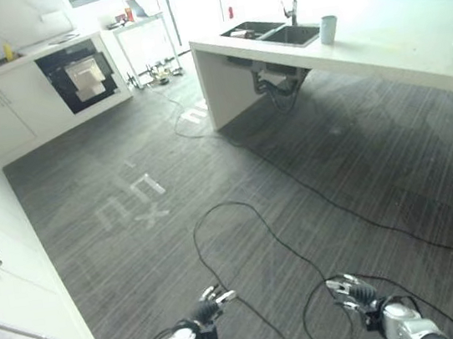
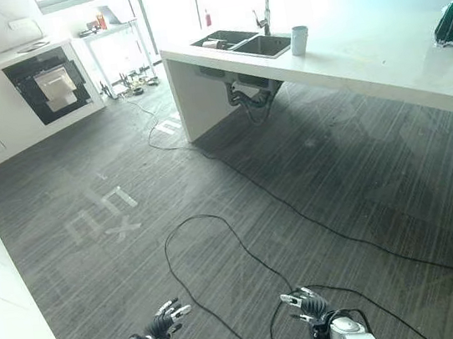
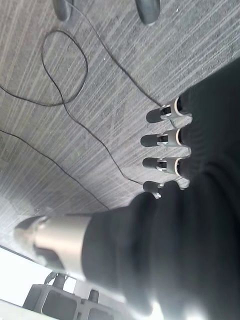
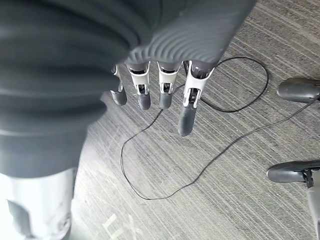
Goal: Place the dishes in the dishwasher.
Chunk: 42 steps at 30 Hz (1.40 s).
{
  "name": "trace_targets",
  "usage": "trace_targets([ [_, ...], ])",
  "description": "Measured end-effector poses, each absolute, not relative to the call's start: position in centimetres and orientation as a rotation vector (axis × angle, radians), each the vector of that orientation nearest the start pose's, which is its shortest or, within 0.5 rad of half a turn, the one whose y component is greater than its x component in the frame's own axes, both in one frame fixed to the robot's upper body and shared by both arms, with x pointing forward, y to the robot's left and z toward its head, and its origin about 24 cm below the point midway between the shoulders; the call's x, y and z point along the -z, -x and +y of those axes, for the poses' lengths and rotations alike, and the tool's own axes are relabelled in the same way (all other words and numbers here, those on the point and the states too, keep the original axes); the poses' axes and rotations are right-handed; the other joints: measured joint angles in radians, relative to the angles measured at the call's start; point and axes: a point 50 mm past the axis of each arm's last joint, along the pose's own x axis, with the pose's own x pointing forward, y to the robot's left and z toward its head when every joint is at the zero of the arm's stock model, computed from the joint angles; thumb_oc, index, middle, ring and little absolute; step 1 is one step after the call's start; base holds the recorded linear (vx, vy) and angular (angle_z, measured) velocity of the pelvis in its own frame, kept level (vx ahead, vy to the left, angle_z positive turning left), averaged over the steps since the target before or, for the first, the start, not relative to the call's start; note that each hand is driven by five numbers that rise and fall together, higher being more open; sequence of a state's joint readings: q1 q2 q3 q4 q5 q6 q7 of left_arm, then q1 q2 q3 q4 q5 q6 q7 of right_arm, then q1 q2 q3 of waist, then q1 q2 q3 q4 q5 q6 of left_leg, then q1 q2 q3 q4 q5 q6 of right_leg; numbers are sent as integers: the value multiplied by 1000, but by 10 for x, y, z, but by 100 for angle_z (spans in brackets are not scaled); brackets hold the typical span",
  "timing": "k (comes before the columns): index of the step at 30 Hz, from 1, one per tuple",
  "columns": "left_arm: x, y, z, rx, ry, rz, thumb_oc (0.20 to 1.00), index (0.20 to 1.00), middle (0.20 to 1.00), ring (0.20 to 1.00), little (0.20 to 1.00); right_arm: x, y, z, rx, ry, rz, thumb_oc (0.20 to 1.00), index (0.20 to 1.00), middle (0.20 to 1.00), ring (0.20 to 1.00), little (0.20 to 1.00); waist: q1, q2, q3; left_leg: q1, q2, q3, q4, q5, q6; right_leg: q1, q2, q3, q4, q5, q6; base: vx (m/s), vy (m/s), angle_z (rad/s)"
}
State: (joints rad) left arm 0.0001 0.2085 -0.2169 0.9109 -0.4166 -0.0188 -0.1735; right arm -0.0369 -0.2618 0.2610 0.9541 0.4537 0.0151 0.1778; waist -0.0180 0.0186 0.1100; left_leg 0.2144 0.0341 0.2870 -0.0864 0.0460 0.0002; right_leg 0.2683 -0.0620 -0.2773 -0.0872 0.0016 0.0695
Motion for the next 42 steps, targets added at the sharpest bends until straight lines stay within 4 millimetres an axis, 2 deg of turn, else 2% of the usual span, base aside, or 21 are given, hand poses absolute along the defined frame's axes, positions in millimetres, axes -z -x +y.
trace_targets([
  [5,147,-128,190,21,194,984,1000,1000,1000,1000,1000,138,-149,-201,-64,-139,981,1000,1000,1000,1000,1000,-1,-7,4,96,2,0,0,-37,-17,84,-4,8,26,-53,4,229,9,-2],
  [8,152,-111,187,17,211,1029,1000,1000,1000,1000,1000,140,-145,-202,-56,-145,991,1000,1000,1000,1000,1000,-1,-2,8,101,3,3,0,-36,-11,81,-3,16,32,-57,4,71,16,-5],
  [10,152,-109,187,17,213,1034,1000,1000,1000,1000,1000,141,-142,-203,-54,-146,998,1000,1000,1000,1000,1000,-2,1,15,92,2,4,0,-35,-11,72,-3,16,32,-48,-6,0,0,0],
  [14,151,-114,186,23,211,1023,1000,1000,1000,1000,1000,142,-139,-204,-46,-146,1010,1000,1000,1000,1000,1000,-2,7,28,40,4,22,0,-34,-10,16,-3,21,29,-35,-8,6,-1,-8],
  [22,148,-120,190,22,195,1003,1000,1000,1000,1000,1000,142,-136,-208,-24,-167,1004,1000,1000,1000,1000,1000,-4,-10,99,-25,1,25,0,-34,-10,-35,-1,20,0,-19,-4,-15,-9,0],
  [26,144,-132,191,24,183,972,1000,1000,1000,1000,1000,138,-148,-207,-32,-161,965,1000,1000,1000,1000,1000,-3,-14,133,-80,0,24,1,-27,-3,-85,0,19,1,-6,-13,-118,-13,2],
  [27,142,-140,191,28,177,953,1000,1000,1000,1000,1000,135,-156,-207,-38,-156,937,1000,1000,1000,1000,1000,-3,-12,158,-83,-1,24,1,-26,-2,-86,-1,18,1,-2,-14,-149,-14,2],
  [31,135,-156,192,35,164,897,1000,1000,1000,1000,1000,129,-171,-205,-53,-147,888,1000,1000,1000,1000,1000,-1,-10,172,-107,-3,21,1,-25,0,-107,-2,16,1,0,-14,-25,-11,2],
  [36,135,-153,192,32,165,883,1000,1000,1000,1000,1000,128,-172,-204,-55,-148,879,1000,1000,1000,1000,1000,-2,-10,172,-71,-2,16,1,-25,0,-68,1,7,0,-2,-14,28,-22,5],
  [42,132,-158,191,42,165,861,1000,1000,1000,1000,1000,126,-173,-203,-72,-153,871,1000,1000,1000,1000,1000,-3,-6,169,-59,-1,-3,1,-21,1,-47,4,-7,0,-4,-14,-24,-74,8],
])
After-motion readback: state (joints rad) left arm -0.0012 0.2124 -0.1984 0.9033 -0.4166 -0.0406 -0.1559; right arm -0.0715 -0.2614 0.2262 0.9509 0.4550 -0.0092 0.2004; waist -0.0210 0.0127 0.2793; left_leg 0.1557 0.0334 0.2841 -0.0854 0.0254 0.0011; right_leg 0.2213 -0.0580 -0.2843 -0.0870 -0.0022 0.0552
